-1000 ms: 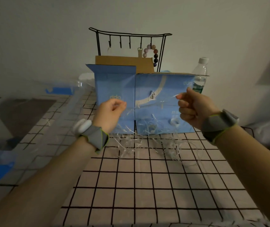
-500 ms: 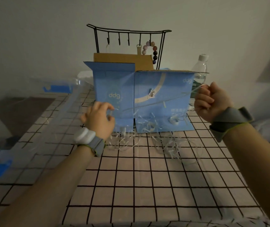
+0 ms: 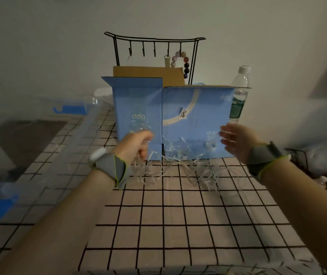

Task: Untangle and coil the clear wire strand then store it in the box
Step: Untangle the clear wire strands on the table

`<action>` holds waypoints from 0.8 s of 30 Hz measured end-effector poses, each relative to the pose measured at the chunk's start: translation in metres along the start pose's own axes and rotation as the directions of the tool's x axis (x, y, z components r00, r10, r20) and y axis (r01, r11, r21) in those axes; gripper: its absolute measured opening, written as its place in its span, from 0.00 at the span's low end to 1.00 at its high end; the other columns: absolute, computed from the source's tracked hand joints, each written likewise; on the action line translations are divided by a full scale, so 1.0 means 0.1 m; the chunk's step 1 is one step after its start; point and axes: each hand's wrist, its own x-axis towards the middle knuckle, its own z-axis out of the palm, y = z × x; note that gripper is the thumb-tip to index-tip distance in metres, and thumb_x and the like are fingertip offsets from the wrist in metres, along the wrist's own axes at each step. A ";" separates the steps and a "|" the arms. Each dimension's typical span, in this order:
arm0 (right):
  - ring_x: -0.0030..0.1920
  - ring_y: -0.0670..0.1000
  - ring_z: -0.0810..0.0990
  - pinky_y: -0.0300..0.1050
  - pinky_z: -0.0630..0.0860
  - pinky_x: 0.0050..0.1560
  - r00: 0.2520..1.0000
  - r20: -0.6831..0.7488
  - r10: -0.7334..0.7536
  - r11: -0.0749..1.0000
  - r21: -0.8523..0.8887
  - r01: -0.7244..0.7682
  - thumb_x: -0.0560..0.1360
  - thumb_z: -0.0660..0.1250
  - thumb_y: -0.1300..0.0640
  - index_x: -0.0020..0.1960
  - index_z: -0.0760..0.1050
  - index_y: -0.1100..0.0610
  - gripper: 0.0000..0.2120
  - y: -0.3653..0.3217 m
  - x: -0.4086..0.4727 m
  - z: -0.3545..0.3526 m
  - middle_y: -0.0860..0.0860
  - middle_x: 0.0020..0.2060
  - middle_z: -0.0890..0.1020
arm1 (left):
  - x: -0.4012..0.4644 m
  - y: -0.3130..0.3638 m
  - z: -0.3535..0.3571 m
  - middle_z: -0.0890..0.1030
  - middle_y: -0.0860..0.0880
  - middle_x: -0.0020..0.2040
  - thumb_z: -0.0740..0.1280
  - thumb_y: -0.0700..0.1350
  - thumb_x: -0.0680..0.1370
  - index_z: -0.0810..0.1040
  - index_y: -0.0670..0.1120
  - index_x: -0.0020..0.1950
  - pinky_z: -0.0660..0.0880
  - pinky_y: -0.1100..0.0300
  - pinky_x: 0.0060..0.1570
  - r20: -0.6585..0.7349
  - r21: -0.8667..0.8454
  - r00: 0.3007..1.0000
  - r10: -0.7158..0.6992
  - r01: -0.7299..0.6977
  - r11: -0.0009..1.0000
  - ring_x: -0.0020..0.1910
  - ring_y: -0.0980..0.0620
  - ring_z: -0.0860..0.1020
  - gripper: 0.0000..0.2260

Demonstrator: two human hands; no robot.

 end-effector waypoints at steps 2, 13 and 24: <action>0.57 0.56 0.73 0.47 0.68 0.56 0.992 -0.034 -0.118 0.960 -0.258 0.106 0.77 0.61 0.57 0.60 0.73 0.61 0.14 0.03 -0.10 0.16 0.56 0.57 0.76 | -0.09 0.11 0.08 0.63 0.53 0.21 0.56 0.39 0.76 0.67 0.46 0.38 0.59 0.64 0.25 0.127 -0.067 0.992 0.018 -0.009 0.998 0.22 0.55 0.62 0.07; 0.45 0.54 0.79 0.50 0.76 0.53 0.805 0.459 -0.375 0.725 -0.396 0.564 0.70 0.71 0.59 0.59 0.71 0.61 0.19 -0.04 -0.56 0.76 0.56 0.45 0.79 | -0.44 0.37 0.22 0.78 0.45 0.47 0.56 0.39 0.63 0.70 0.44 0.61 0.68 0.61 0.35 0.402 -0.036 0.884 0.239 -0.245 0.969 0.42 0.50 0.74 0.26; 0.21 0.46 0.59 0.36 0.69 0.24 0.908 0.306 -0.287 0.946 -0.058 0.318 0.78 0.54 0.63 0.35 0.69 0.56 0.15 -0.19 -0.48 0.55 0.46 0.21 0.64 | -0.31 0.20 0.18 0.73 0.53 0.48 0.67 0.35 0.73 0.67 0.50 0.66 0.71 0.68 0.35 0.277 0.439 0.860 0.428 -0.510 0.740 0.32 0.56 0.72 0.23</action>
